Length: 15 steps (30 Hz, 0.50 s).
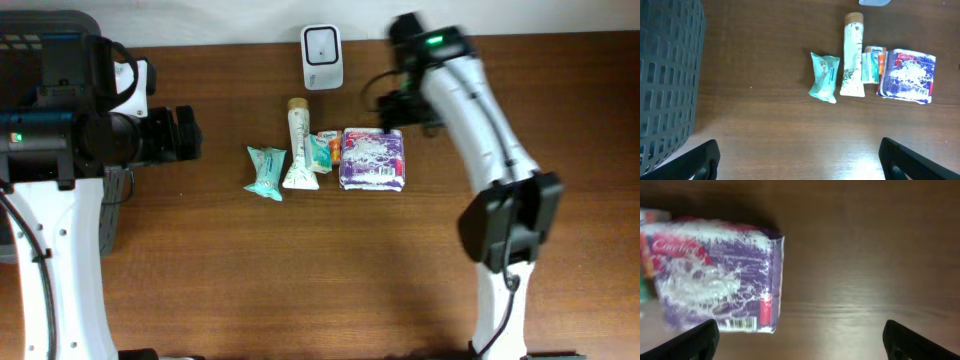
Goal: Scan the item barcode
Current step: 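Lift the red floral pack with the right gripper toward the scanner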
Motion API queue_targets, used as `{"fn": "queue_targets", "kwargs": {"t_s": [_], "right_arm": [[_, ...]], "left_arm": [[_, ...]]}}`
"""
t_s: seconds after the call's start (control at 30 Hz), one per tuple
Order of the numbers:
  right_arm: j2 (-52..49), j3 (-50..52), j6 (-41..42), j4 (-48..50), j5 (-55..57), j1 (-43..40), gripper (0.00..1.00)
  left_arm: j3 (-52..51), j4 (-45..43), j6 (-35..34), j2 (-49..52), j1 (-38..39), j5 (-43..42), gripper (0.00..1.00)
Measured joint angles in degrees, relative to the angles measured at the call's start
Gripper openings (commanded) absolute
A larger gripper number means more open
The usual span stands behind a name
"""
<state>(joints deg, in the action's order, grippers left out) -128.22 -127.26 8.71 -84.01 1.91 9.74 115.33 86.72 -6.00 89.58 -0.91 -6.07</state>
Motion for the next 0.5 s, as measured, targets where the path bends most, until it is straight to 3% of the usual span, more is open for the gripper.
{"fn": "queue_targets", "kwargs": {"t_s": [0.1, 0.23, 0.33, 0.5], "right_arm": [[-0.11, 8.46, -8.15, 7.23, -19.04, -11.1, 1.0], [-0.46, 20.98, -10.75, 21.55, -35.95, -14.62, 0.97], [-0.42, 28.13, -11.37, 31.95, -43.76, -14.51, 0.77], [-0.42, 35.93, -11.5, 40.39, -50.64, -14.23, 0.77]], "left_arm": [[0.0, 0.0, 0.0, 0.0, 0.0, 0.0, 0.99], [0.0, 0.02, 0.0, 0.0, 0.0, 0.0, 0.99], [0.0, 0.0, 0.0, 0.0, 0.0, 0.0, 0.99], [0.0, -0.02, 0.0, 0.0, 0.0, 0.0, 0.99]]}}
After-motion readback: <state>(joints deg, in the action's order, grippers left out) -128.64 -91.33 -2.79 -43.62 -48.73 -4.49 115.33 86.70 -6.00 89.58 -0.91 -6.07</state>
